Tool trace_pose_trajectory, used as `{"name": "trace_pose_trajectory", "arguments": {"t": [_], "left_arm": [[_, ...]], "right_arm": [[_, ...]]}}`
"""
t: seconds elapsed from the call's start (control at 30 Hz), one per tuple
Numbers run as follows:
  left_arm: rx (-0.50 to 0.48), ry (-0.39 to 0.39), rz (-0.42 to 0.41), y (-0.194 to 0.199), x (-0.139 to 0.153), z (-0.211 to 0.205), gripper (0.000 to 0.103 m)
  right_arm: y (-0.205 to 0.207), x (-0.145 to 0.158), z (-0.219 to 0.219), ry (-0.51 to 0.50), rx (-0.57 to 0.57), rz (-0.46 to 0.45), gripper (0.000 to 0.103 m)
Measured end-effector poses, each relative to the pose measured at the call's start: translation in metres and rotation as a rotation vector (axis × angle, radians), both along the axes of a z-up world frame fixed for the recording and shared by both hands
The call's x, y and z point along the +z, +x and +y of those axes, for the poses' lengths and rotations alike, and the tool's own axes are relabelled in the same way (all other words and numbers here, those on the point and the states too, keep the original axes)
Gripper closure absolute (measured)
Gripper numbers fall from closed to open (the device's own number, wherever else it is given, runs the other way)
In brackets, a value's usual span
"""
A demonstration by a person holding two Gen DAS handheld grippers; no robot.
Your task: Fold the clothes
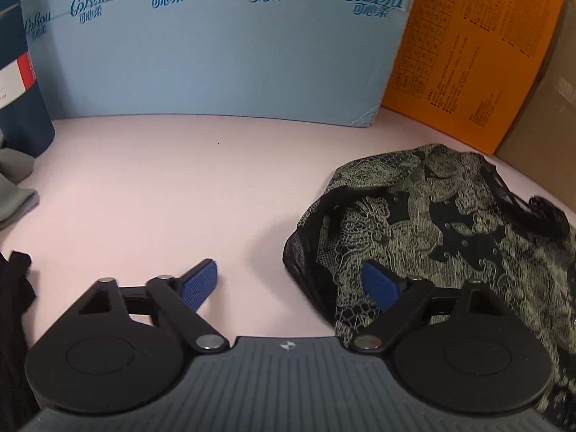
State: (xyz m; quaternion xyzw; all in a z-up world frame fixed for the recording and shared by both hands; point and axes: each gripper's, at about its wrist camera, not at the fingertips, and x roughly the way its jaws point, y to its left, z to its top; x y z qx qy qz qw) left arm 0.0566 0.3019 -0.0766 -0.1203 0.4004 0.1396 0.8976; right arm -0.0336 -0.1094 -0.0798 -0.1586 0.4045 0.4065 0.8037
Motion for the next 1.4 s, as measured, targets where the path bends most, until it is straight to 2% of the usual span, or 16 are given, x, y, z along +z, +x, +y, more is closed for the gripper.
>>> {"name": "trace_pose_trajectory", "arguments": {"t": [0.03,0.07,0.1,0.23,0.33,0.43,0.53,0.6,0.67,0.77,0.87,0.97,1.03,1.17,1.3,1.4], "left_arm": [[0.014,0.006,-0.014,0.001,0.0,-0.001,0.048],[0.024,0.017,-0.009,0.003,0.0,0.0,0.078],[0.034,0.029,-0.003,0.005,0.001,0.0,0.098],[0.041,0.072,-0.015,0.016,0.021,0.011,0.099],[0.018,0.157,-0.064,0.03,0.052,0.021,0.099],[0.006,0.261,-0.11,0.048,0.086,0.03,0.099],[-0.018,0.359,-0.097,0.064,0.101,0.036,0.091],[-0.017,0.393,-0.08,0.065,0.103,0.042,0.055],[0.002,0.398,-0.063,0.06,0.102,0.051,0.031],[0.055,0.414,-0.003,0.046,0.085,0.062,0.03],[0.139,0.412,0.112,0.035,0.061,0.078,0.029],[0.22,0.393,0.205,0.026,0.041,0.097,0.029],[0.252,0.336,0.244,0.02,0.034,0.112,0.029],[0.235,0.251,0.247,0.021,0.034,0.127,0.029],[0.205,0.233,0.201,0.029,0.042,0.128,0.024],[0.127,0.134,0.14,0.038,0.048,0.128,0.021]], "right_arm": [[-0.002,0.001,-0.003,0.006,-0.007,0.001,0.021],[-0.003,0.0,-0.003,0.007,-0.008,0.0,0.019],[-0.003,-0.002,-0.002,0.008,-0.008,-0.001,0.018],[0.001,-0.005,0.005,0.002,-0.009,0.001,0.015],[0.008,-0.005,0.007,0.096,-0.028,0.032,0.015],[0.001,0.004,0.004,0.177,-0.001,0.019,0.014],[-0.005,0.008,0.003,0.205,0.048,0.015,0.014],[-0.009,0.009,0.005,0.203,0.065,0.015,0.014],[-0.014,0.01,0.003,0.204,0.064,0.006,0.012],[-0.022,0.013,-0.005,0.21,0.047,-0.011,0.011],[-0.027,0.016,-0.01,0.206,0.037,-0.016,0.008],[-0.031,0.017,-0.011,0.196,0.036,-0.021,0.007],[-0.034,0.018,-0.01,0.189,0.044,-0.023,0.007],[-0.04,0.019,-0.009,0.169,0.047,-0.026,0.004],[-0.045,0.019,-0.012,0.157,0.023,-0.029,0.003],[-0.046,0.023,-0.017,0.156,0.015,-0.045,0.003]]}}
